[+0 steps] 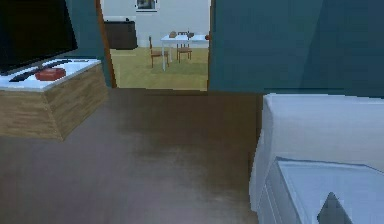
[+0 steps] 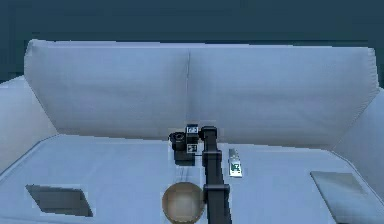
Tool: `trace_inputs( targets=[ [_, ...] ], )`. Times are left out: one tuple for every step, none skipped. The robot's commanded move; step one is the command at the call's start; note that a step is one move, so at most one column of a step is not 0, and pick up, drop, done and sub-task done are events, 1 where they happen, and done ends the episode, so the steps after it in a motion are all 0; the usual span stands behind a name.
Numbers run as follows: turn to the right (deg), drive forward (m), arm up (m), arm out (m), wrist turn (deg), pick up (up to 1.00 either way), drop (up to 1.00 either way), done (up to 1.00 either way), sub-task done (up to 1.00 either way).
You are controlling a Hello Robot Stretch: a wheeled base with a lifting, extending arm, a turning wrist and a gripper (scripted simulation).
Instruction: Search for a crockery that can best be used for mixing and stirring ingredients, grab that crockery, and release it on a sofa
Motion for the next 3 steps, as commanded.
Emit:
trace_inputs(
  targets=[
    [0.0, 0.0, 0.1, 0.0, 0.0, 0.0, 0.0, 0.0, 0.0],
    [0.0, 0.0, 0.0, -0.08, 0.0, 0.0, 0.0, 0.0, 0.0],
    [0.0, 0.0, 0.0, 0.0, 0.0, 0.0, 0.0, 1.0, 0.0]
  ],
)
